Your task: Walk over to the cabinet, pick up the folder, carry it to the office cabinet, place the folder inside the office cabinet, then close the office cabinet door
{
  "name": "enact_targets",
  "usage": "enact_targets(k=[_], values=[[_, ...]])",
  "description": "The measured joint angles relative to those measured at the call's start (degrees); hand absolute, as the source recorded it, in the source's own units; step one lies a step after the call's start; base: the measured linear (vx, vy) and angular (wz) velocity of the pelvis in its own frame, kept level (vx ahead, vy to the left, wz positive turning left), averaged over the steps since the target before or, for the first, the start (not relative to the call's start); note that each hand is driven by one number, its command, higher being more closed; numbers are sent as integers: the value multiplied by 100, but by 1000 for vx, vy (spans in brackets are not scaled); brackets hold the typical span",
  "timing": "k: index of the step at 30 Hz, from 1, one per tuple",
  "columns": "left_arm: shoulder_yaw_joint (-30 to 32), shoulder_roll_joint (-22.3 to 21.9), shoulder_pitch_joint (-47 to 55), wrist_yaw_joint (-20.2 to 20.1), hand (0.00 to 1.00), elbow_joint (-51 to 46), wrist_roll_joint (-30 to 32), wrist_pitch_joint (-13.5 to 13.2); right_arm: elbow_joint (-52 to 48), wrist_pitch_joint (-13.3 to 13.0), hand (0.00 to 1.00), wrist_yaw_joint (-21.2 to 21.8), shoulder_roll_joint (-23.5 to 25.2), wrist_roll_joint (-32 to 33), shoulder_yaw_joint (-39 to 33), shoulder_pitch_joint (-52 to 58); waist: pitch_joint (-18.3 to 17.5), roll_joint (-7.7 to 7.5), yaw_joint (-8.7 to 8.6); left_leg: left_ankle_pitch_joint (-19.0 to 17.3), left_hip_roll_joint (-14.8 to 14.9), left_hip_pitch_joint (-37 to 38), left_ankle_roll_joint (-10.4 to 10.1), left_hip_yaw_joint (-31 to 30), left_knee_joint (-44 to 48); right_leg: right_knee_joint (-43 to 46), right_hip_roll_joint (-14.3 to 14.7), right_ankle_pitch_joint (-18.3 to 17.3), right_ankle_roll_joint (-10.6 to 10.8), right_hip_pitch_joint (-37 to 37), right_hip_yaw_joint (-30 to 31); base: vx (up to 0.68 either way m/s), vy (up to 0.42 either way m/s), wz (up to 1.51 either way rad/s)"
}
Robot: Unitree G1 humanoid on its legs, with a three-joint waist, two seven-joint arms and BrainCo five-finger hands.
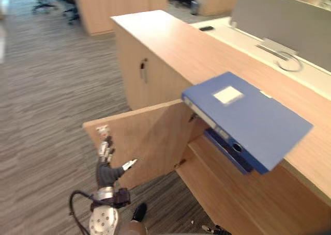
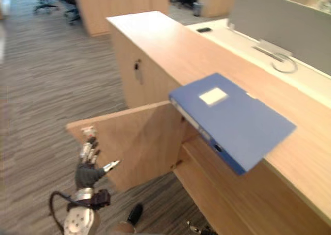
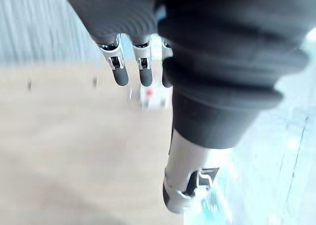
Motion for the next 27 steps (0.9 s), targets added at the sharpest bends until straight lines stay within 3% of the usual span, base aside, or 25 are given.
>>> enact_targets(k=[4, 7, 11, 19, 27], values=[[6, -56, 123, 640, 0, -660, 911, -104, -135, -21, 0, -105, 100, -1, -54, 47, -8, 36, 87, 5, 66, -158, -4, -82, 271, 28, 191, -133, 2, 250, -407, -105, -43, 57], [-13, 17, 69, 840, 0, -957, 1368, -197, -137, -33, 0, -167, 99, -6, -78, 75, -13, 41, 102, 15, 127, -177, -13, -112, 322, -13, 288, -155, -35, 257, -393, -85, -32, 1], [-33, 455, -271, 1017, 0, -1176, 2015, -265, -97, -53, 0, -185, 105, -26, -218, 76, -25, 58, -72, 52, 264, -151, -125, -62, 304, -226, 452, -139, -69, 211, -202, -40, -16, -18], [-611, 1312, -1103, 1118, 0, -1230, 2885, -441, -19, -163, 0, -138, -28, -233, 32, 27, -343, 191, -462, -14, 876, 436, -248, 1229, -223, -473, 563, 17, -284, -412, 1317, 23, 17, -86], [-935, 1579, -1741, 1111, 0, -530, 3258, -560, -14, -204, 0, -40, -131, -154, 80, -51, -558, 319, -734, -126, 1100, 923, -262, 2600, -300, -410, 499, 87, -310, -1032, 2732, 58, 15, -91]])
